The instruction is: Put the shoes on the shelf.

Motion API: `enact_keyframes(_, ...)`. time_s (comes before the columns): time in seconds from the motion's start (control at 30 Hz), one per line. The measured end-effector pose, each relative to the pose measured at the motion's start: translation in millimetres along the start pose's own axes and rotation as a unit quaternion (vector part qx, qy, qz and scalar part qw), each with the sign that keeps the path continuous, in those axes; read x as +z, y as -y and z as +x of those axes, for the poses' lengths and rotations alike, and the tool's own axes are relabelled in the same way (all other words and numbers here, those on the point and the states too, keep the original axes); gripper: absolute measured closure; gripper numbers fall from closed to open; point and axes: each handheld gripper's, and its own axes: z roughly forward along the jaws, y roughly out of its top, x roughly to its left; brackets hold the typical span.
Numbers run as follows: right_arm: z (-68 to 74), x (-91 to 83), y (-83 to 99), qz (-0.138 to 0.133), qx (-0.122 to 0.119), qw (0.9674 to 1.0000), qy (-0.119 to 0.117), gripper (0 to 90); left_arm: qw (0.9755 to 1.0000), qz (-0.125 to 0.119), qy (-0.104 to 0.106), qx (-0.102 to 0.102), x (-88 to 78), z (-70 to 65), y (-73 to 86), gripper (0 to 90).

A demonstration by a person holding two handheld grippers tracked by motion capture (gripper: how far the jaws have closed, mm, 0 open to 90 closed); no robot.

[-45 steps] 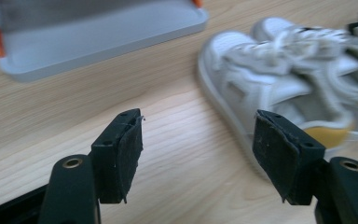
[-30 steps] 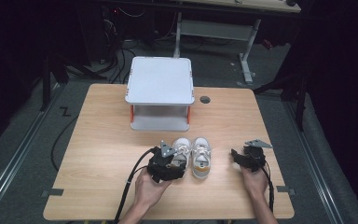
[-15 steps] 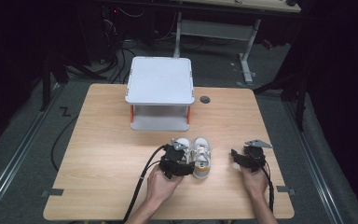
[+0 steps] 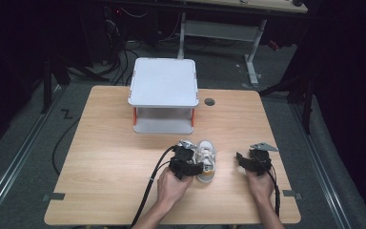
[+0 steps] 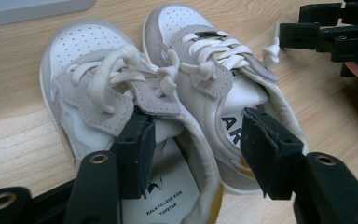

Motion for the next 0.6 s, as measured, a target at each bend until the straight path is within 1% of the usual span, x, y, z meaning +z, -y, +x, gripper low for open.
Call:
enact_keyframes(0.07, 0.0, 0.0, 0.0, 0.0, 0.0, 1.0, 0.0, 40.6, 1.0, 0.003, -0.003, 0.001, 3.2, -1.3, -1.0, 46.9)
enact_keyframes(0.13, 0.0, 0.0, 0.0, 0.0, 0.0, 1.0, 0.0, 40.6, 0.9999, 0.007, -0.011, 0.011, 8.9, -3.6, -2.2, 48.0)
enact_keyframes(0.17, 0.0, 0.0, 0.0, 0.0, 0.0, 1.0, 0.0, 40.6, 0.9999, 0.007, -0.011, 0.011, 8.9, -3.6, -2.2, 49.0)
enact_keyframes(0.2, 0.0, 0.0, 0.0, 0.0, 0.0, 1.0, 0.0, 40.6, 0.9997, 0.007, -0.014, 0.016, 11.0, -4.0, -2.2, 49.0)
enact_keyframes(0.23, 0.0, 0.0, 0.0, 0.0, 0.0, 1.0, 0.0, 40.6, 0.9996, 0.007, -0.018, 0.018, 12.9, -4.9, -2.0, 49.6)
enact_keyframes(0.27, 0.0, 0.0, 0.0, 0.0, 0.0, 1.0, 0.0, 40.6, 0.9993, 0.004, -0.028, 0.025, 15.1, -7.6, -2.0, 50.8)
enact_keyframes(0.3, 0.0, 0.0, 0.0, 0.0, 0.0, 1.0, 0.0, 40.6, 0.9993, 0.004, -0.028, 0.025, 15.1, -7.6, -2.0, 51.5)
enact_keyframes(0.33, 0.0, 0.0, 0.0, 0.0, 0.0, 1.0, 0.0, 40.5, 0.9989, 0.001, -0.035, 0.032, 15.6, -9.4, -1.5, 52.6)
enact_keyframes(0.43, 0.0, 0.0, 0.0, 0.0, 0.0, 1.0, 0.0, 40.5, 0.9988, 0.003, -0.035, 0.034, 15.1, -8.8, -1.8, 55.2)
enact_keyframes(0.47, 0.0, 0.0, 0.0, 0.0, 0.0, 1.0, 0.0, 40.4, 0.9988, 0.004, -0.032, 0.037, 14.7, -8.5, -1.7, 58.9)
enact_keyframes(0.53, 0.0, 0.0, 0.0, 0.0, 0.0, 1.0, 0.0, 40.3, 0.9989, 0.004, -0.029, 0.036, 14.6, -8.7, -1.7, 60.1)
enact_keyframes(0.57, 0.0, 0.0, 0.0, 0.0, 0.0, 1.0, 0.001, 40.2, 0.999, 0.005, -0.025, 0.036, 14.3, -9.2, -1.7, 64.4)
enact_keyframes(0.6, 0.0, 0.0, 0.0, 0.0, 0.0, 1.0, 0.001, 40.1, 0.9989, 0.005, -0.027, 0.038, 14.2, -10.0, -1.7, 65.4)
